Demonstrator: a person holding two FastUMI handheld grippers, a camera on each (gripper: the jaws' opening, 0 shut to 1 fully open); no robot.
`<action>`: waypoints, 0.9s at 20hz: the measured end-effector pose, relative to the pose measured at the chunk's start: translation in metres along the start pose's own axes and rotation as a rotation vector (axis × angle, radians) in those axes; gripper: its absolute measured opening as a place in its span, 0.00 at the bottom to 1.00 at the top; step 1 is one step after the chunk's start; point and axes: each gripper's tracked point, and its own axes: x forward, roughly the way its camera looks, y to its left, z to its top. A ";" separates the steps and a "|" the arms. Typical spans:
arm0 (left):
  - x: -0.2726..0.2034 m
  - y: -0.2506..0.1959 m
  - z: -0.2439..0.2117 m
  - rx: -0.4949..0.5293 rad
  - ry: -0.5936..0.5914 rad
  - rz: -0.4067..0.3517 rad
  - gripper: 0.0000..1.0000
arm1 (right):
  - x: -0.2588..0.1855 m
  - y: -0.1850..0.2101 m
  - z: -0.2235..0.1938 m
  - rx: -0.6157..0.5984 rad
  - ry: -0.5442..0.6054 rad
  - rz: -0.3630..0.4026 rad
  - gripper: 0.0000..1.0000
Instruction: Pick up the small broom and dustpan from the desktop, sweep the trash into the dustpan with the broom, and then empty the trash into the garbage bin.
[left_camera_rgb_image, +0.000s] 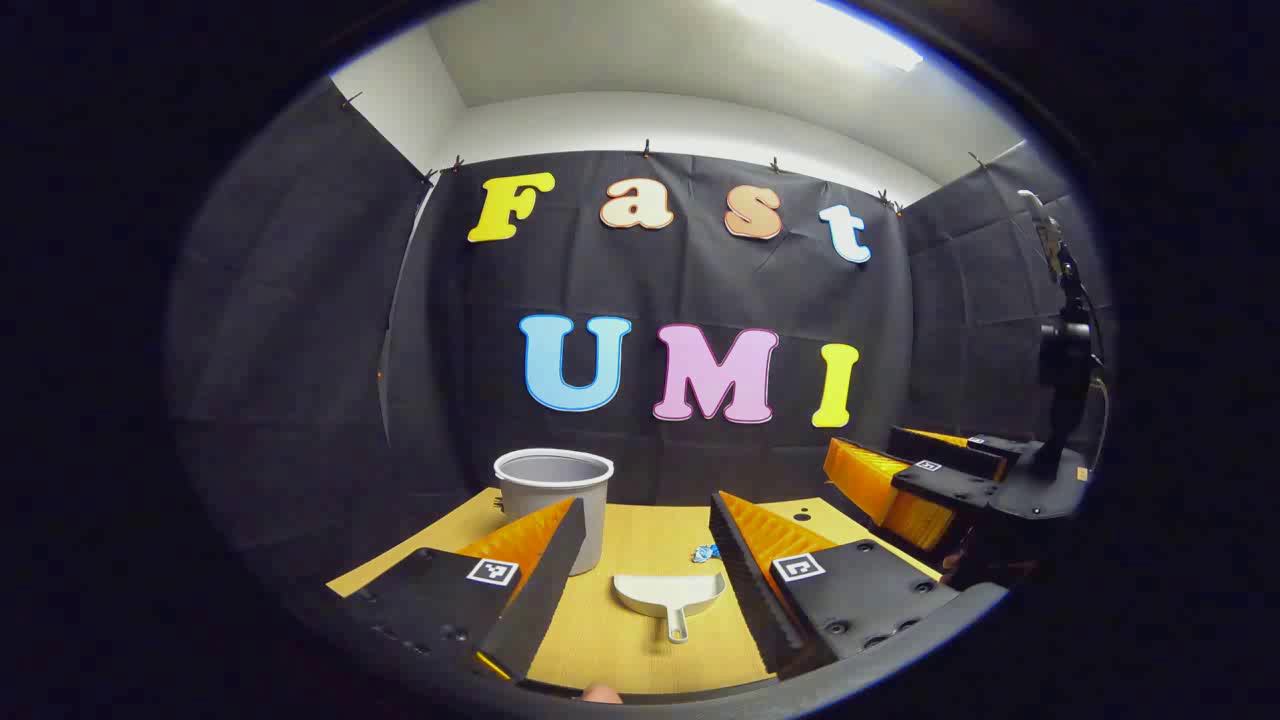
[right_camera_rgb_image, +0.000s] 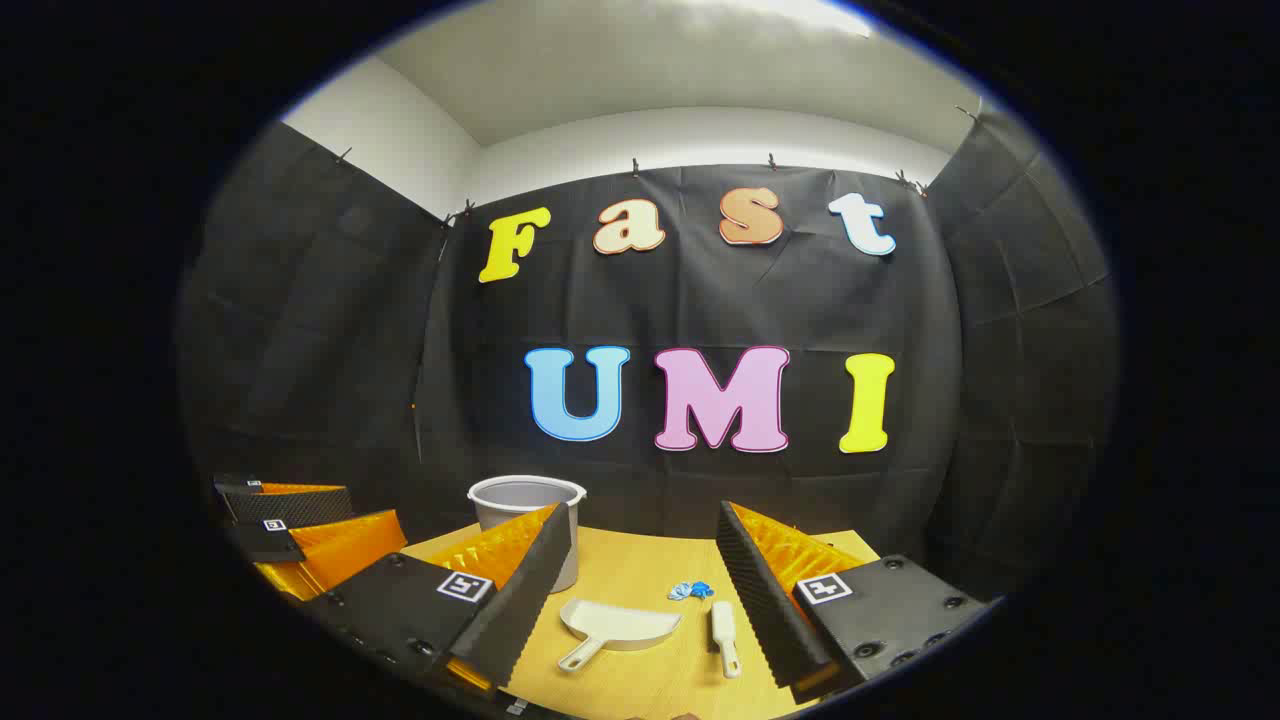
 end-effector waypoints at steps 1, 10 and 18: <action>-0.001 0.001 -0.001 0.005 -0.001 0.002 0.78 | -0.001 0.001 0.001 -0.004 -0.001 -0.002 0.94; -0.005 0.018 -0.008 -0.024 0.015 0.038 0.75 | -0.008 0.005 0.001 -0.032 -0.002 -0.020 0.94; -0.003 0.017 -0.005 -0.019 0.007 0.035 0.75 | -0.007 0.001 0.002 -0.045 0.006 -0.043 0.94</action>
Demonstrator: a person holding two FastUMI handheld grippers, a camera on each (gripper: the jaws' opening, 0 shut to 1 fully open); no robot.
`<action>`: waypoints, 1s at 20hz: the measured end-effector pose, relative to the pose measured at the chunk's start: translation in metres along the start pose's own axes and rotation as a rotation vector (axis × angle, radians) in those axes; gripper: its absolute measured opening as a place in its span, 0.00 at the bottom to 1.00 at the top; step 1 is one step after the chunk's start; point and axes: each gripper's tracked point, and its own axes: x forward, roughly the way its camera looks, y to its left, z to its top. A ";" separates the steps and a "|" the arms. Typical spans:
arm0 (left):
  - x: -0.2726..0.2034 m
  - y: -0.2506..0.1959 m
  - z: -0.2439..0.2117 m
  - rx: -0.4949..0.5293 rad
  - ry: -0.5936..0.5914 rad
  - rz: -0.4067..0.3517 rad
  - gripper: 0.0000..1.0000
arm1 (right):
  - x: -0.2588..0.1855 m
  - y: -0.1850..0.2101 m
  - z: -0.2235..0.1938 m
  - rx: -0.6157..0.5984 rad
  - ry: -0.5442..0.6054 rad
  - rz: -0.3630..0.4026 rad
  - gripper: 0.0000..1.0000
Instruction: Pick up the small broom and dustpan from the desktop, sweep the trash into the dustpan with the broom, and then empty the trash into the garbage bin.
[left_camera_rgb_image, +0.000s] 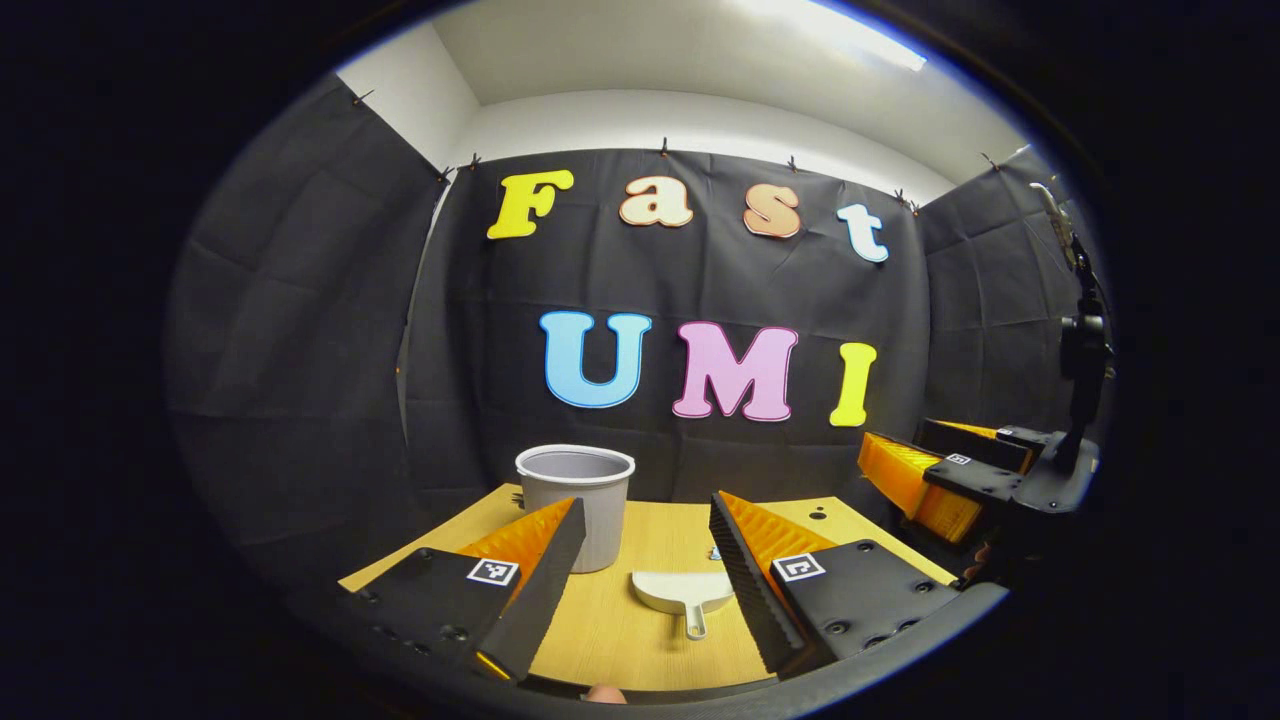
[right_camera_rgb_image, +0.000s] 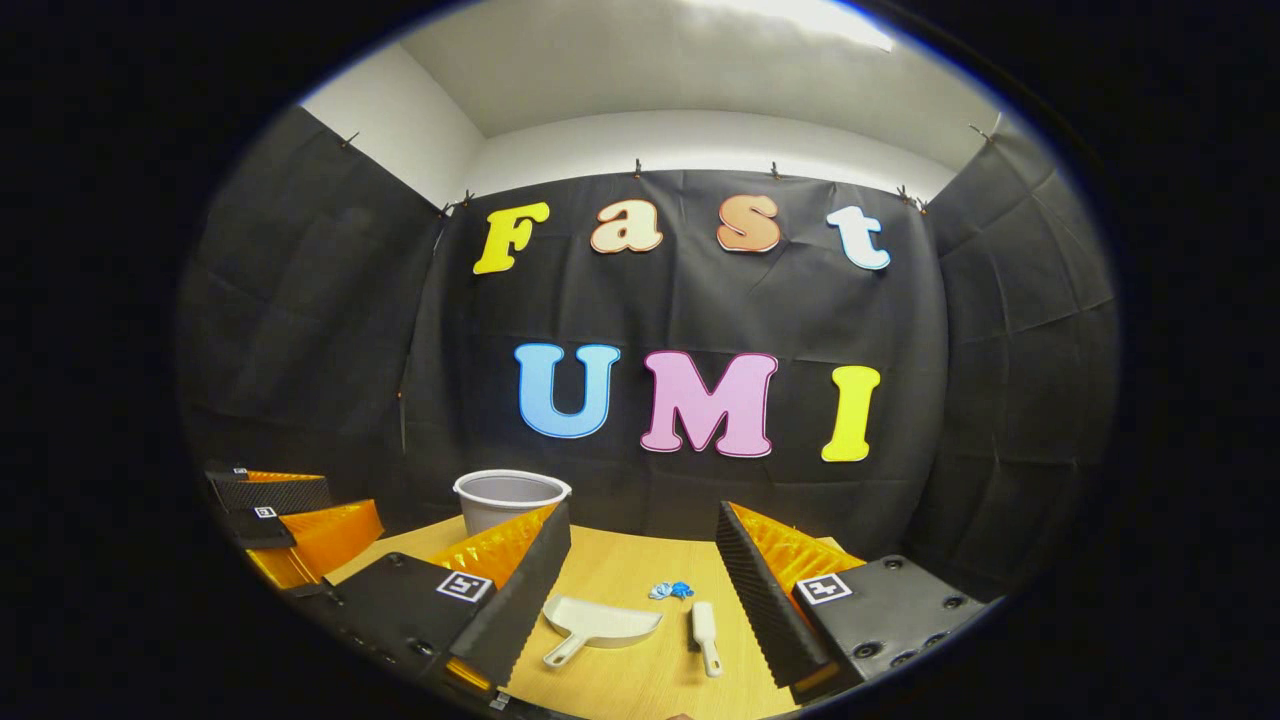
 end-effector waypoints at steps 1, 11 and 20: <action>0.001 -0.001 -0.002 0.003 0.003 -0.008 0.75 | 0.000 -0.001 0.000 0.004 0.001 -0.003 0.94; 0.010 -0.016 -0.007 0.045 0.015 -0.058 0.75 | -0.002 -0.009 -0.005 -0.009 0.015 -0.036 0.94; 0.026 -0.017 -0.019 -0.020 0.075 -0.080 0.75 | 0.006 -0.022 -0.013 -0.019 0.052 -0.058 0.94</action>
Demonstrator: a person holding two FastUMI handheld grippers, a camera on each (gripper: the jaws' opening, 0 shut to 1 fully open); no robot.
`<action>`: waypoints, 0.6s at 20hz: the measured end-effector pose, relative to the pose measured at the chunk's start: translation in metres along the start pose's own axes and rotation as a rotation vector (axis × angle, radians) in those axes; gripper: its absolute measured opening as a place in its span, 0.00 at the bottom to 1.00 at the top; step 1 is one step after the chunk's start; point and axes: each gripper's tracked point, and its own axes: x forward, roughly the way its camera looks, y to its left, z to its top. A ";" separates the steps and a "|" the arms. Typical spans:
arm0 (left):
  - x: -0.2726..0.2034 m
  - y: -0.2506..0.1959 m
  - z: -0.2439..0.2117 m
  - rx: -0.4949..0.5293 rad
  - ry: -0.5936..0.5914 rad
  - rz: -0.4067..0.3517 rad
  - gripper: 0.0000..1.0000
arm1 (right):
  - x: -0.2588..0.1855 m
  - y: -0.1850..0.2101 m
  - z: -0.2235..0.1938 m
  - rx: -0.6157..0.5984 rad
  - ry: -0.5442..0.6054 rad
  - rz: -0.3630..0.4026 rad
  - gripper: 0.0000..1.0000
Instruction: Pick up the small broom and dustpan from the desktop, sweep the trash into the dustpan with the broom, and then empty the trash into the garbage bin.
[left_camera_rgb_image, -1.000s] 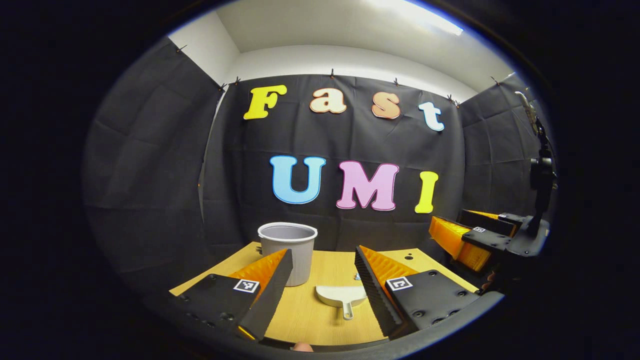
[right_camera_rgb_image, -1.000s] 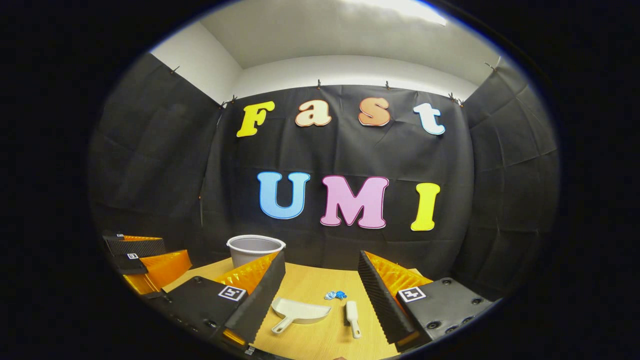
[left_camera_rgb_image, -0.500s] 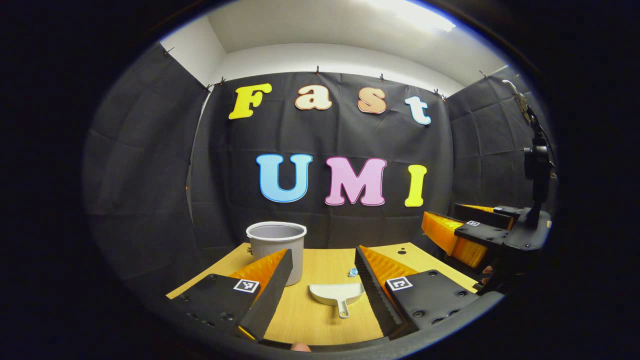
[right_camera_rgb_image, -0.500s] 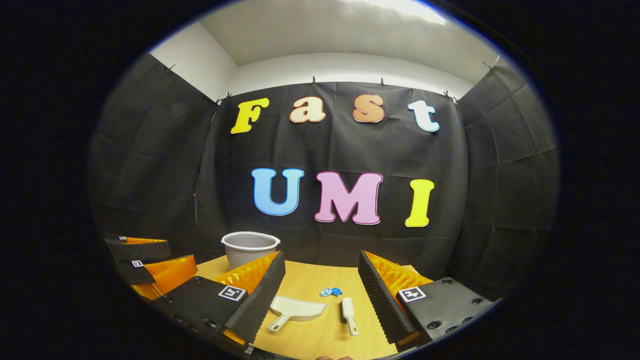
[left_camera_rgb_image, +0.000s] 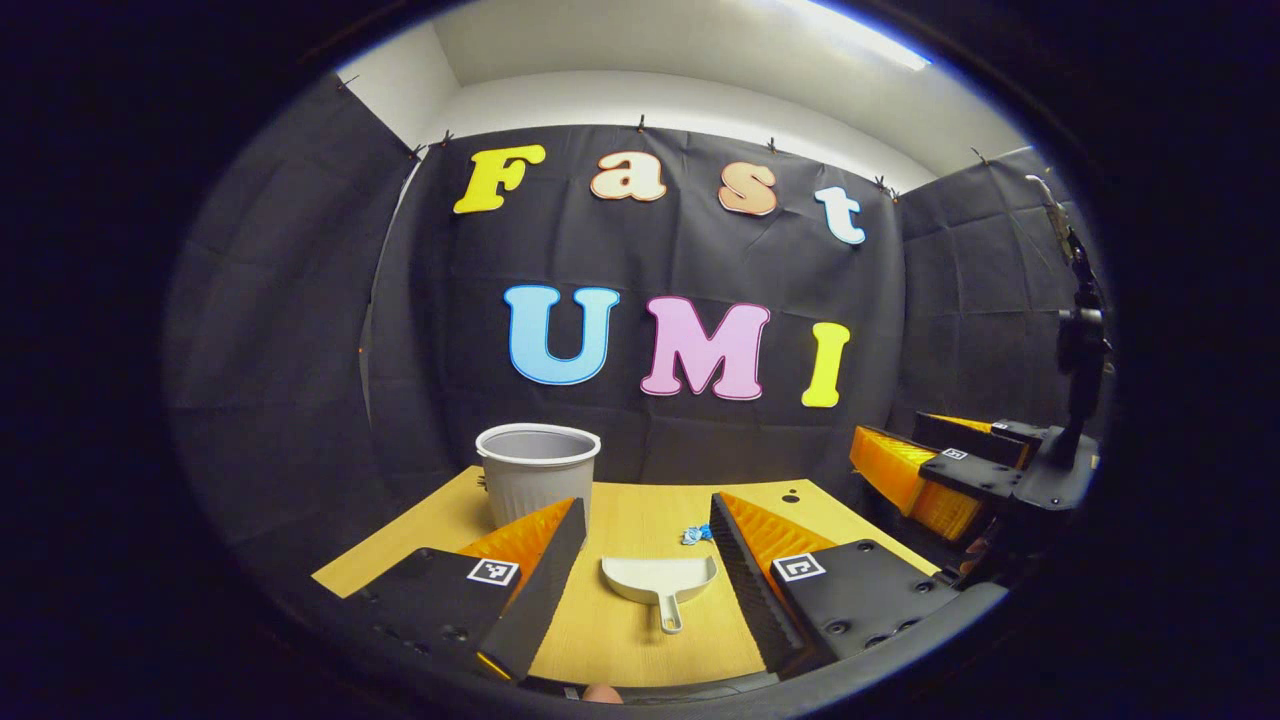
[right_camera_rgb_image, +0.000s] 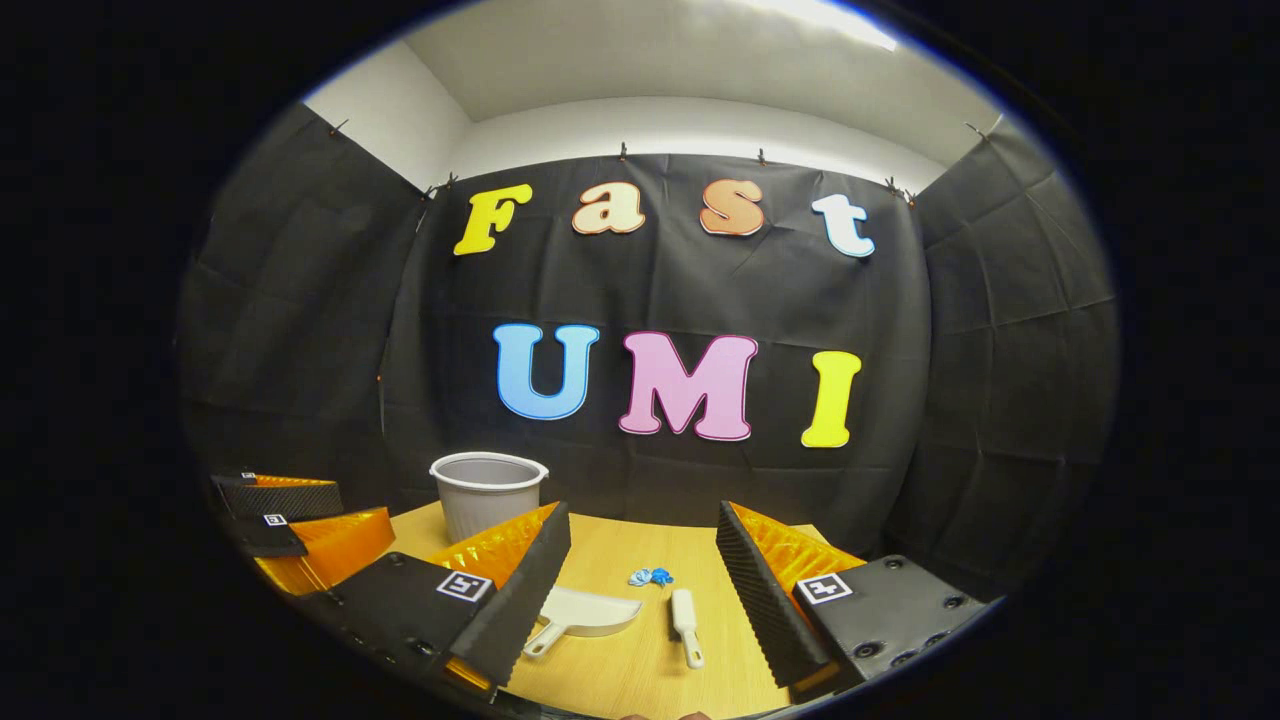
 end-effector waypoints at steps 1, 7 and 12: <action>0.004 0.000 -0.003 -0.009 0.007 0.002 0.75 | 0.002 -0.001 0.000 0.000 0.006 0.002 0.94; 0.043 -0.008 -0.022 -0.139 0.109 -0.021 0.75 | 0.033 -0.016 0.004 -0.045 0.018 0.010 0.94; 0.082 -0.012 -0.040 -0.133 0.169 -0.003 0.75 | 0.064 -0.030 0.008 -0.049 0.021 0.031 0.94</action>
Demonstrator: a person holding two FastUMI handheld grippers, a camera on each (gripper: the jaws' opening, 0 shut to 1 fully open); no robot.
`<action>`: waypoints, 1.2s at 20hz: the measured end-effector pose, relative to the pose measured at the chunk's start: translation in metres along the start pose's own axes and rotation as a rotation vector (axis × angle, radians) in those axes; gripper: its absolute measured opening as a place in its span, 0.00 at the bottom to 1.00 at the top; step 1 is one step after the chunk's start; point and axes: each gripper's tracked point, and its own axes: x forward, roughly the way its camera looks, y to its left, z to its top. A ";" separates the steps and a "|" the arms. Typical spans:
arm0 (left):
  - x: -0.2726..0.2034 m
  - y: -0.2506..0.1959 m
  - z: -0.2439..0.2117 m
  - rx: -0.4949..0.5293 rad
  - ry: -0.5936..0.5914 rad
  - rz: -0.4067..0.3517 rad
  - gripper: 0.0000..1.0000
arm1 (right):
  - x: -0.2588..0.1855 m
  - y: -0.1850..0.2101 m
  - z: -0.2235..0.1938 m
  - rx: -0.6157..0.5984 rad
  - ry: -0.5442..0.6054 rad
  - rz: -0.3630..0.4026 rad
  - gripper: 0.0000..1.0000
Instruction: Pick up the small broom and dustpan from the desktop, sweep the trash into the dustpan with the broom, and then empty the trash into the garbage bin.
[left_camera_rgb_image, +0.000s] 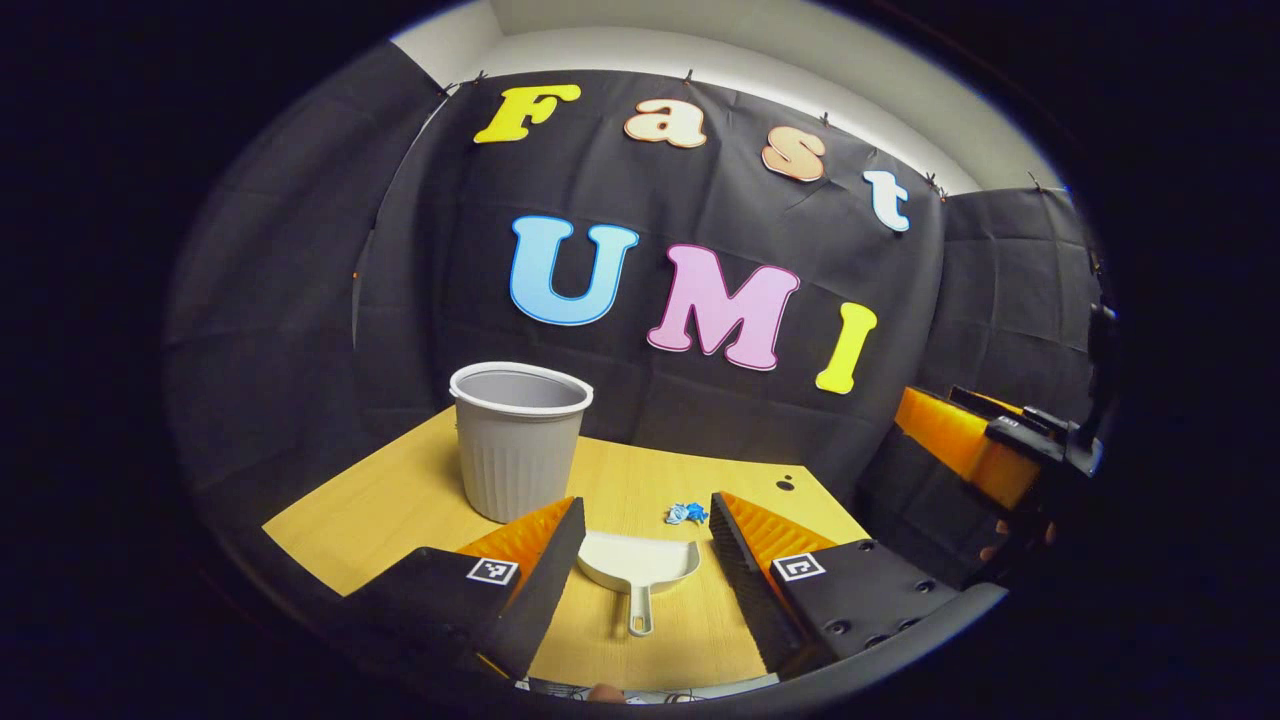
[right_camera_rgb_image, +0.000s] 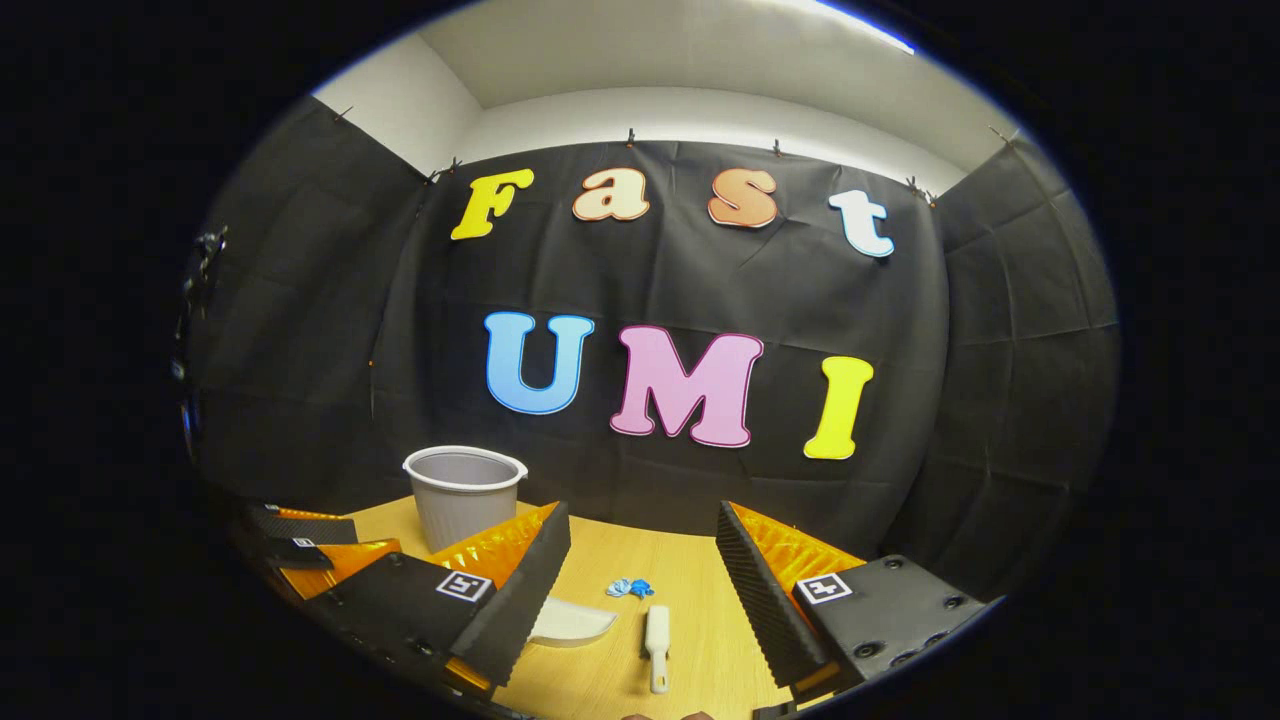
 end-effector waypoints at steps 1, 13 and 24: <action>0.010 -0.001 -0.008 0.000 0.025 0.002 0.75 | 0.006 -0.004 0.001 -0.003 -0.002 0.003 0.94; 0.108 -0.004 -0.175 -0.077 0.622 0.032 0.77 | 0.075 -0.050 -0.048 0.040 0.068 0.086 0.94; 0.167 0.006 -0.247 0.031 1.121 0.189 0.78 | 0.115 -0.097 -0.105 0.146 0.160 0.195 0.94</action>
